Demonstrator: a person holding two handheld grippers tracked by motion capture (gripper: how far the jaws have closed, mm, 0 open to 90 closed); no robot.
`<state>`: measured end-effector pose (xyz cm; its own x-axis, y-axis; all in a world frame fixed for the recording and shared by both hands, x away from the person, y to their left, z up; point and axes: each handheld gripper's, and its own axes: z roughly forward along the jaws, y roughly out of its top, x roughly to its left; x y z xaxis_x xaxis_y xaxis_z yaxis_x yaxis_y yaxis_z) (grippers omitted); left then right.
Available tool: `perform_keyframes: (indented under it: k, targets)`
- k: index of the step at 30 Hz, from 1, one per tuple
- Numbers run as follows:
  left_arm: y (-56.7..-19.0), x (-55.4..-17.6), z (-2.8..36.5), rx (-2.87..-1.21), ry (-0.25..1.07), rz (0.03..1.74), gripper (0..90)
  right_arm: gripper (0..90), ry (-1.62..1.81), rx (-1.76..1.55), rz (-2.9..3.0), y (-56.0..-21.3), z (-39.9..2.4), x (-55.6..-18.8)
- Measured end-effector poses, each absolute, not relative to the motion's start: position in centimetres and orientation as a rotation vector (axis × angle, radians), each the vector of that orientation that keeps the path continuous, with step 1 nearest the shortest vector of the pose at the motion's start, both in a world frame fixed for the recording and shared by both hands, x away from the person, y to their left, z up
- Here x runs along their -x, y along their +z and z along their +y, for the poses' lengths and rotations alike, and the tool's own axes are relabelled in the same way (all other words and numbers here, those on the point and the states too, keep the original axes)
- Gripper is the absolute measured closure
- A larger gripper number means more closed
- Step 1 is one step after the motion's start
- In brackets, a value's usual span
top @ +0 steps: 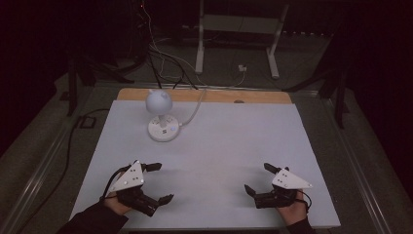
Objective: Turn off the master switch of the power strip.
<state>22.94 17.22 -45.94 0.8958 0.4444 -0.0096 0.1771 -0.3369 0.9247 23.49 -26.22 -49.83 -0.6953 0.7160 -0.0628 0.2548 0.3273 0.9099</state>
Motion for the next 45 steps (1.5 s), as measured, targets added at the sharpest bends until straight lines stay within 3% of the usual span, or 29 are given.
perform_keyframes:
  k: [22, 45]
  targets:
    - [-44.8, -26.3, 15.7, -1.9, 0.329, 0.488, 0.4, 0.0, 1.352, -0.85, 2.134, -49.7, -26.3, -23.4]
    - [-44.9, -30.2, 15.0, -1.854, 0.438, 0.659, 0.4, 0.0, 1.367, -0.845, 2.127, -49.6, -26.3, -23.3]
